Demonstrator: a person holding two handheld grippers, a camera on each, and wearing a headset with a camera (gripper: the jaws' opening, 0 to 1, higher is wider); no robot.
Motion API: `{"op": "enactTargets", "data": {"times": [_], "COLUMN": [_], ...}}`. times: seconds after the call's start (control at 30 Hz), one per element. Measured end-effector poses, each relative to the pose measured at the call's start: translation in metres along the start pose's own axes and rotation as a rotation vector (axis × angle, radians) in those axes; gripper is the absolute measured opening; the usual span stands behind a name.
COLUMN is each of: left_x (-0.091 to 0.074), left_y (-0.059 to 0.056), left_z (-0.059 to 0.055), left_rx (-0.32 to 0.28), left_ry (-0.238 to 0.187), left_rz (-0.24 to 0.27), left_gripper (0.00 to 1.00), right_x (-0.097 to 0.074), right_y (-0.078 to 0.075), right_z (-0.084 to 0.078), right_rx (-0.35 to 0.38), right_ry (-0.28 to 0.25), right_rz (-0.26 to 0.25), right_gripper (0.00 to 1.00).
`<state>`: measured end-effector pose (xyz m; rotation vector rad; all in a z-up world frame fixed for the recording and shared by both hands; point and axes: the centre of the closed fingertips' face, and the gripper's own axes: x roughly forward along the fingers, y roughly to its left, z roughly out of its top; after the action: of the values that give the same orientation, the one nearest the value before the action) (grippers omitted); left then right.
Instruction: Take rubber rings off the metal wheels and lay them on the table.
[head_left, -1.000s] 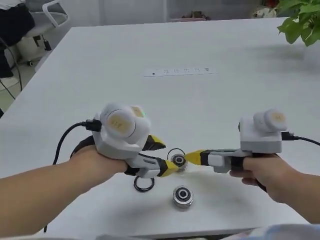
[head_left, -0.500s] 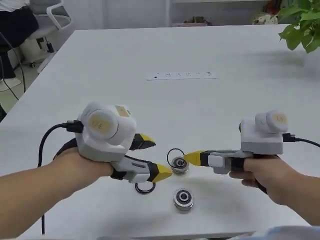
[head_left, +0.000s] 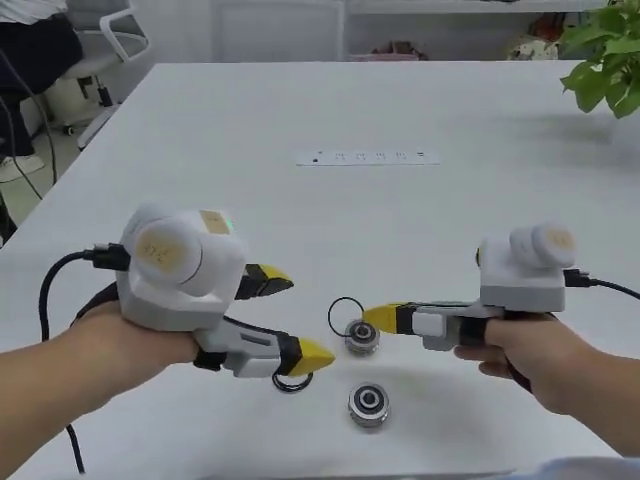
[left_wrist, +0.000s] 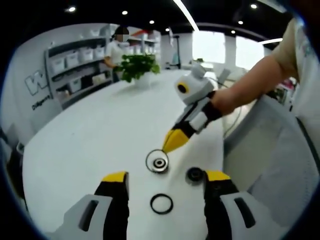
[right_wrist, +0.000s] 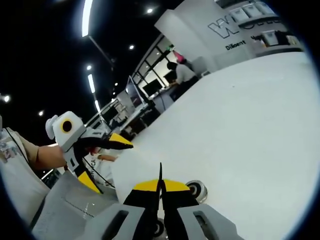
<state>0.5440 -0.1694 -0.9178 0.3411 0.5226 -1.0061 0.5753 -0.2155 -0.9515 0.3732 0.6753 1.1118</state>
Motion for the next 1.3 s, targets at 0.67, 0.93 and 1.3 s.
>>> {"op": "enactTargets", "data": {"times": [0.67, 0.93, 1.3], "left_x": [-0.036, -0.048, -0.058], "left_y": [0.007, 0.007, 0.006], "left_z": [-0.017, -0.027, -0.035], "left_rx": [-0.065, -0.092, -0.108], "left_ry": [-0.008, -0.011, -0.008], "left_rz": [0.058, 0.077, 0.097], "left_gripper": [0.75, 0.79, 0.84], "right_x": [0.018, 0.029, 0.045], "right_y": [0.022, 0.031, 0.039], "right_z": [0.005, -0.003, -0.022], "right_rx": [-0.017, -0.012, 0.001], "right_ry": [0.018, 0.049, 0.113], "right_rz": [0.047, 0.067, 0.093], "right_gripper": [0.00, 0.00, 0.00]}}
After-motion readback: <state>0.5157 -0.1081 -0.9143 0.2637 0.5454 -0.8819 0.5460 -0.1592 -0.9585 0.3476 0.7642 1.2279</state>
